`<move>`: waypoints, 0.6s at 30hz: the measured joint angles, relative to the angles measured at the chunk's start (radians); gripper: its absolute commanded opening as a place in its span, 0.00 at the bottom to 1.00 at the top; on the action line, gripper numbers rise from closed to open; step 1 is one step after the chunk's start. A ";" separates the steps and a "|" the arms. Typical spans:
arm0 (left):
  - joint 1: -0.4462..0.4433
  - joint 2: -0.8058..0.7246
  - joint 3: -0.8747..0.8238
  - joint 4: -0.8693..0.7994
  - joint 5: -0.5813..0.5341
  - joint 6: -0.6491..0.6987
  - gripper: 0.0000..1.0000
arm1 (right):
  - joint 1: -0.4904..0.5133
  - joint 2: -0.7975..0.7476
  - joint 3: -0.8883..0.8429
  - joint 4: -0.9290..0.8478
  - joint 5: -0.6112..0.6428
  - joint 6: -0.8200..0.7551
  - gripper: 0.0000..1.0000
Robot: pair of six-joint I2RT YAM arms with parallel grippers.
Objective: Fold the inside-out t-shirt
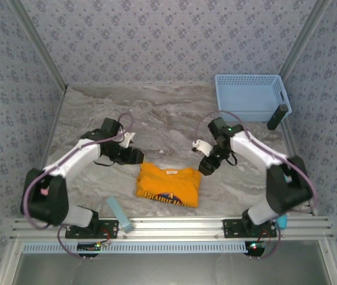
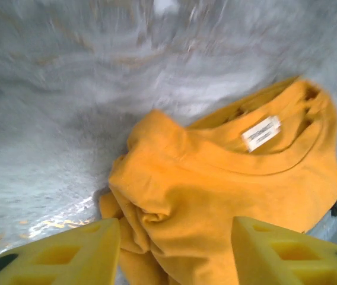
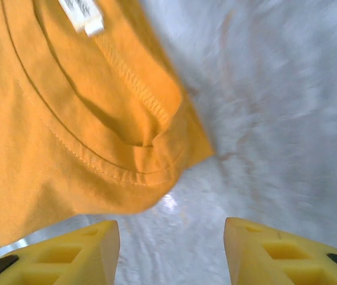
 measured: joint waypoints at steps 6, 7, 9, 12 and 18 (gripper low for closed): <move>-0.042 -0.194 -0.056 0.027 -0.047 -0.205 0.43 | 0.252 -0.290 -0.042 0.118 0.246 0.150 0.39; -0.076 -0.197 -0.074 0.038 -0.053 -0.242 0.41 | 0.302 -0.303 -0.048 0.134 0.266 0.196 0.33; -0.185 -0.180 -0.104 0.054 -0.103 -0.320 0.33 | 0.399 -0.304 -0.062 0.165 0.315 0.361 0.27; -0.305 -0.165 -0.150 0.087 -0.170 -0.417 0.26 | 0.453 -0.288 -0.103 0.209 0.372 0.660 0.23; -0.402 -0.118 -0.266 0.186 -0.279 -0.553 0.19 | 0.557 -0.253 -0.366 0.457 0.390 1.054 0.15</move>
